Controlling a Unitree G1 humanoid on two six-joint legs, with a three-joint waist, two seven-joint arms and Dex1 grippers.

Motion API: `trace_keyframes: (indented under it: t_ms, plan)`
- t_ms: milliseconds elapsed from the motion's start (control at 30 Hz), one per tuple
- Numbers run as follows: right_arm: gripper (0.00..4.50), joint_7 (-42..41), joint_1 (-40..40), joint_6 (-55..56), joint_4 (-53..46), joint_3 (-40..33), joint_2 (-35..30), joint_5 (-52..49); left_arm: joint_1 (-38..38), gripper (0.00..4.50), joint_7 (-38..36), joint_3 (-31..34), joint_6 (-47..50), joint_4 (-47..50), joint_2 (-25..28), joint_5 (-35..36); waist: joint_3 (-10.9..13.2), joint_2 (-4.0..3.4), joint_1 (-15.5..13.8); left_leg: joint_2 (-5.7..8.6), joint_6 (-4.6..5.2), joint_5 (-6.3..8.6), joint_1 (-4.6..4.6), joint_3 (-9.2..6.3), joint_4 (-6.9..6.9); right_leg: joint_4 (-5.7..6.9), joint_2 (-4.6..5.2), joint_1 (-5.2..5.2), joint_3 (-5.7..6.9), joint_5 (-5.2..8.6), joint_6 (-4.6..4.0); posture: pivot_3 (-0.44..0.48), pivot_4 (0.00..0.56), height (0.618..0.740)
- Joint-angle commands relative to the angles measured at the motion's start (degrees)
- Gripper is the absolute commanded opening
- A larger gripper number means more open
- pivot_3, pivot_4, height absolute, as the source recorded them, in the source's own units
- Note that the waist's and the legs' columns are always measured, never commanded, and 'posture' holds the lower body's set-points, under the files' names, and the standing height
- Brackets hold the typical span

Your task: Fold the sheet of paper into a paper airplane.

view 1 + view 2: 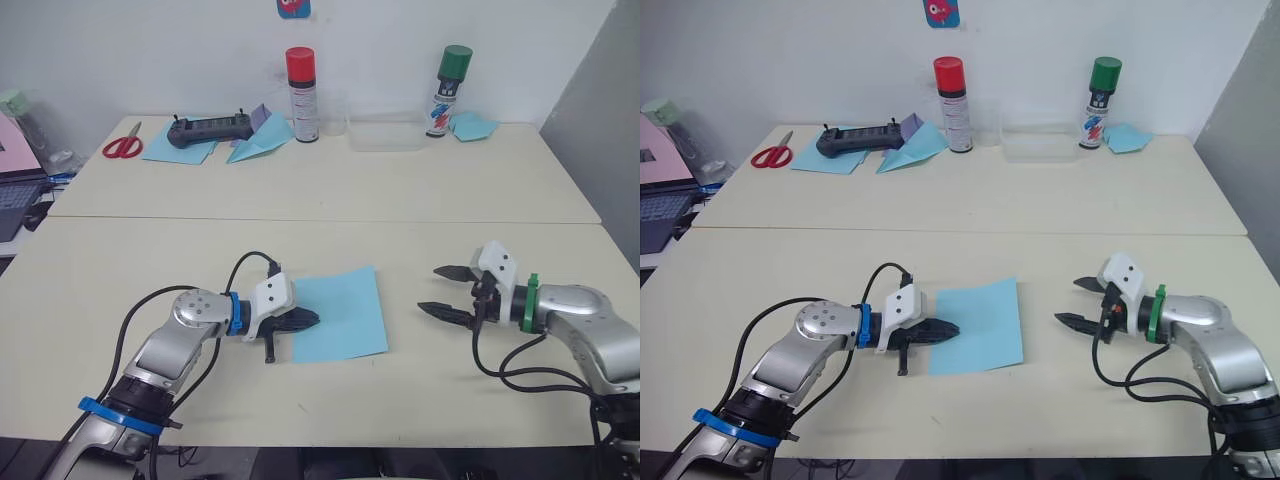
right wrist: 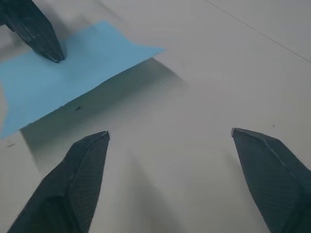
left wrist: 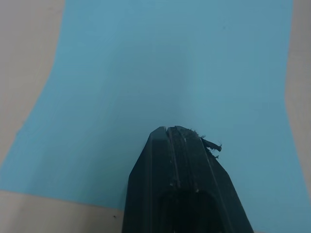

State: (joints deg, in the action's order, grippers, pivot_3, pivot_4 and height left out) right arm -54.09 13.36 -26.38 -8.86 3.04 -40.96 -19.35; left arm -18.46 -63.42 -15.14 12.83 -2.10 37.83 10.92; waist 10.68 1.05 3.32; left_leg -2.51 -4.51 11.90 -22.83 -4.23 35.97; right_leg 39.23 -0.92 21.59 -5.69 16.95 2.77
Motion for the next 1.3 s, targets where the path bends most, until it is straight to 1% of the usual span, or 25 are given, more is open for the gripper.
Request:
trace_keyframes:
  t_ms: [33,267,433,600,700,833,1067,1300]
  plan:
    - [2.72,-0.50,1.29,5.06,2.19,3.51,2.08,3.18,-0.02,0.00,0.25,-0.48,1.32,-3.70,0.61,-2.38,-0.01,-0.01,0.01,0.00,0.00,0.00,0.02,0.00,0.01,0.00,0.00,-0.03,0.00,0.00,0.00,0.000,0.150,0.740]
    - [0.05,-0.28,3.06,3.88,3.17,7.05,7.42,2.89,-0.69,0.00,-0.27,0.66,2.03,-5.00,1.71,-1.95,-0.02,-0.02,0.02,0.00,0.00,0.00,0.06,-0.01,0.01,0.01,0.00,-0.08,0.00,-0.02,0.01,0.000,0.150,0.740]
    - [0.02,0.69,5.34,1.71,3.53,7.90,12.07,1.68,-0.61,0.00,-2.75,1.13,5.29,-3.38,4.01,0.06,-0.02,-0.02,0.38,-0.05,0.00,0.00,0.10,-0.03,-0.01,0.08,-0.05,-0.06,0.01,-0.01,-0.02,0.000,0.150,0.740]
    - [0.02,0.17,7.63,-4.85,1.83,6.19,16.11,-4.44,-1.09,0.00,-2.11,1.93,6.58,-4.24,5.21,-0.11,-0.02,-0.02,0.45,-0.08,0.00,0.00,0.06,-0.03,-0.04,0.12,-0.07,0.02,0.01,0.00,-0.05,0.000,0.150,0.740]
    - [0.02,0.10,8.21,-7.92,0.57,5.60,17.13,-7.15,-0.75,0.00,-2.11,2.31,6.83,-4.25,5.53,0.17,-0.02,-0.03,0.45,-0.08,0.00,0.00,0.06,-0.04,-0.04,0.14,-0.08,0.04,0.02,0.02,-0.07,0.000,0.150,0.740]
    - [0.02,-0.45,8.77,-10.22,-0.01,6.79,18.07,-9.12,-0.21,0.00,-2.01,1.95,6.98,-3.67,5.06,0.04,-0.02,-0.03,0.46,-0.08,0.00,0.00,0.06,-0.04,-0.05,0.17,-0.08,0.07,0.02,0.03,-0.10,0.000,0.150,0.740]
    - [0.02,0.50,11.36,-9.57,3.03,8.74,20.59,-7.44,0.37,0.00,-1.96,1.48,7.66,-2.70,4.17,0.45,-0.02,-0.03,0.46,-0.08,0.00,0.00,0.04,-0.03,-0.06,0.19,-0.08,0.11,0.01,0.04,-0.11,0.000,0.150,0.740]
    - [0.02,0.99,12.94,-7.56,7.17,11.50,23.82,-4.93,1.70,0.00,-2.11,2.29,8.68,-0.70,4.75,1.01,-0.02,-0.03,0.60,-0.08,0.00,0.00,-0.02,-0.03,-0.15,0.17,-0.08,0.19,0.02,0.06,-0.13,0.000,0.150,0.740]
